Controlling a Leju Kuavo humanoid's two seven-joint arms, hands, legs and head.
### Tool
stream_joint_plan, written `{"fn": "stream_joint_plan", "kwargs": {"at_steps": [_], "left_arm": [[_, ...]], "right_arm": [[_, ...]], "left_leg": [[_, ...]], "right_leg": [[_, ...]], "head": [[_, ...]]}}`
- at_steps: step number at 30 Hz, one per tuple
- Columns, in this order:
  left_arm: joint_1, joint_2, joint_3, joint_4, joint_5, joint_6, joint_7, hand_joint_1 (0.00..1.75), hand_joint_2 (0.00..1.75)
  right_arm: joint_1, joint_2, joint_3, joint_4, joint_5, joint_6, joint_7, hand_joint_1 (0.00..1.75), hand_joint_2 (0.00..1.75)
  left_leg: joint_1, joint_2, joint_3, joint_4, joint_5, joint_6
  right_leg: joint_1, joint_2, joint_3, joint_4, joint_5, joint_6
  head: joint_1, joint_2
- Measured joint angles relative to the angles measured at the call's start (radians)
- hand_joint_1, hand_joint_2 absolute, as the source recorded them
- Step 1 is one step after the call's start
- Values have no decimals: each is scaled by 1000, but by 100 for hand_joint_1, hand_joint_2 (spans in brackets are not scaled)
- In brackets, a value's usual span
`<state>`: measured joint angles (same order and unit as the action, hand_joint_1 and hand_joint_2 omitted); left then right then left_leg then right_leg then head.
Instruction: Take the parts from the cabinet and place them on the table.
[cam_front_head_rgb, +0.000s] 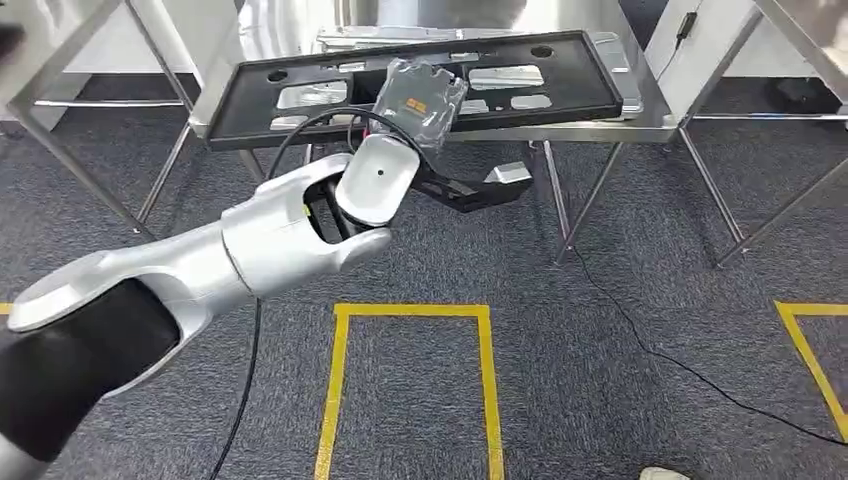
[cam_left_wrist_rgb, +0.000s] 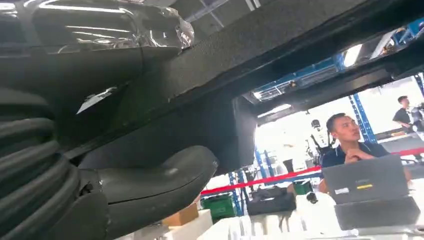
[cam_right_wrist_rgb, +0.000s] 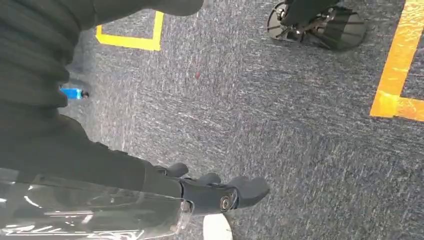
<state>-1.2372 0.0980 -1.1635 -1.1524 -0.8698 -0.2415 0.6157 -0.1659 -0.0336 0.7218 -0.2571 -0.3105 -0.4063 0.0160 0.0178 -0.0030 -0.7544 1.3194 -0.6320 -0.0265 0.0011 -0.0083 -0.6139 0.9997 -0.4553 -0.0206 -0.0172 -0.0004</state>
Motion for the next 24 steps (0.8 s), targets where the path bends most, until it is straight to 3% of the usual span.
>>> {"fn": "stream_joint_plan", "kwargs": {"at_steps": [1, 2, 3, 4, 5, 6, 7, 9, 10, 12, 14, 15, 16, 17, 19, 20, 21, 24], "left_arm": [[1, 1, 0, 2, 0, 0, 0, 175, 175], [0, 1, 0, 4, 0, 0, 0, 175, 175], [-1, 1, 1, 5, 0, 0, 0, 175, 175], [-3, 1, 1, 6, 0, 0, 0, 175, 175], [-4, 1, 1, 6, 0, 0, 0, 175, 175], [-8, -5, 0, 8, 1, 0, -1, 175, 175], [-7, -10, 0, 10, 1, 1, -1, 175, 175], [-7, -10, 0, 13, 3, 2, -2, 175, 175], [-7, -11, 0, 14, 3, 2, -2, 175, 175], [-7, -18, 0, 16, 4, 2, -2, 175, 175], [-6, -27, -2, 18, 5, 2, -3, 175, 175], [-6, -27, -4, 20, 5, 2, -3, 175, 175], [-6, -27, -6, 21, 5, 2, -3, 175, 175], [-6, -27, -6, 24, 5, 2, -3, 175, 175], [-7, -30, -6, 25, 5, 3, -4, 175, 175], [-8, -32, -5, 25, 5, 3, -4, 175, 175], [-8, -32, -5, 25, 5, 3, -4, 175, 175], [-8, -32, -6, 27, 5, 3, -4, 175, 175]], "right_arm": [[0, 0, 2, 0, 5, 2, 1, 0, 175], [0, 2, 3, 0, 8, 6, 3, 0, 175], [-1, 3, 3, 1, 9, 9, 5, 0, 175], [-2, 3, 4, 1, 11, 10, 6, 0, 175], [-3, 5, 4, 1, 14, 11, 7, 0, 175], [-4, 5, 5, 1, 15, 11, 9, 0, 175], [-3, 5, 5, 1, 14, 11, 10, 0, 175], [-3, 5, 5, 2, 10, 11, 11, 0, 175], [-5, 3, 5, 2, 6, 11, 11, 0, 175], [-5, 2, 5, 2, 2, 11, 11, 0, 175], [-3, 2, 5, 2, -3, 11, 11, 0, 175], [-4, 2, 5, 2, -3, 11, 10, 0, 175], [-4, 1, 5, 2, -3, 11, 10, 0, 175], [-5, 1, 5, 2, -4, 11, 10, 0, 175], [-9, 1, 5, 2, -4, 11, 10, 0, 175], [-11, 1, 5, 2, -4, 11, 10, 0, 175], [-14, 1, 5, 2, -4, 11, 10, 0, 175], [-19, 1, 5, 2, -4, 11, 10, 0, 175]], "left_leg": [[0, 1, -9, 5, 16, 0], [0, 4, 3, -33, 53, 1], [-1, 15, 35, -104, 102, 3], [-1, 39, 75, -186, 147, 6], [-9, 98, 96, -239, 154, 9], [-17, 95, 108, -259, 146, 14], [-17, 84, 104, -255, 147, 22], [-19, 58, 101, -257, 150, 29], [-12, 48, 103, -260, 154, 36], [-5, 30, 103, -261, 156, 44], [-3, 8, 103, -261, 157, 46], [-3, -1, 103, -261, 157, 46], [-3, -8, 104, -261, 157, 46], [-2, -13, 105, -261, 156, 46], [-2, -18, 111, -261, 155, 43], [-1, -18, 114, -261, 153, 41], [-7, -18, 112, -261, 152, 36], [-3, -1, 112, -270, 156, 21]], "right_leg": [[0, 0, 0, 3, -2, -1], [0, -4, 0, 7, -6, 0], [0, -9, 2, 13, -12, 2], [0, -15, 5, 21, -20, 6], [3, -20, 5, 29, -28, 11], [11, -22, 0, 39, -34, 18], [10, -33, 2, 35, -34, 22], [10, -59, 8, 33, -36, 24], [11, -66, 9, 36, -44, 30], [0, -18, -11, 97, -91, 45], [-7, -1, -82, 255, -163, 56], [-9, 0, -116, 319, -181, 59], [-10, 0, -130, 338, -176, 60], [-10, 0, -124, 314, -148, 58], [-10, 0, -55, 152, -47, 51], [-10, -4, -20, 69, -10, 46], [-1, -4, -8, 46, -23, 43], [2, 9, -9, 34, -21, 30]], "head": [[-5, 0], [-10, 0], [-16, 0], [-20, 0], [-25, 0], [-33, 0], [-28, 0], [-19, 0], [-21, 0], [-9, 0], [9, 0], [17, 0], [22, 0], [24, 0], [27, 0], [28, 0], [30, 0], [27, 0]]}}
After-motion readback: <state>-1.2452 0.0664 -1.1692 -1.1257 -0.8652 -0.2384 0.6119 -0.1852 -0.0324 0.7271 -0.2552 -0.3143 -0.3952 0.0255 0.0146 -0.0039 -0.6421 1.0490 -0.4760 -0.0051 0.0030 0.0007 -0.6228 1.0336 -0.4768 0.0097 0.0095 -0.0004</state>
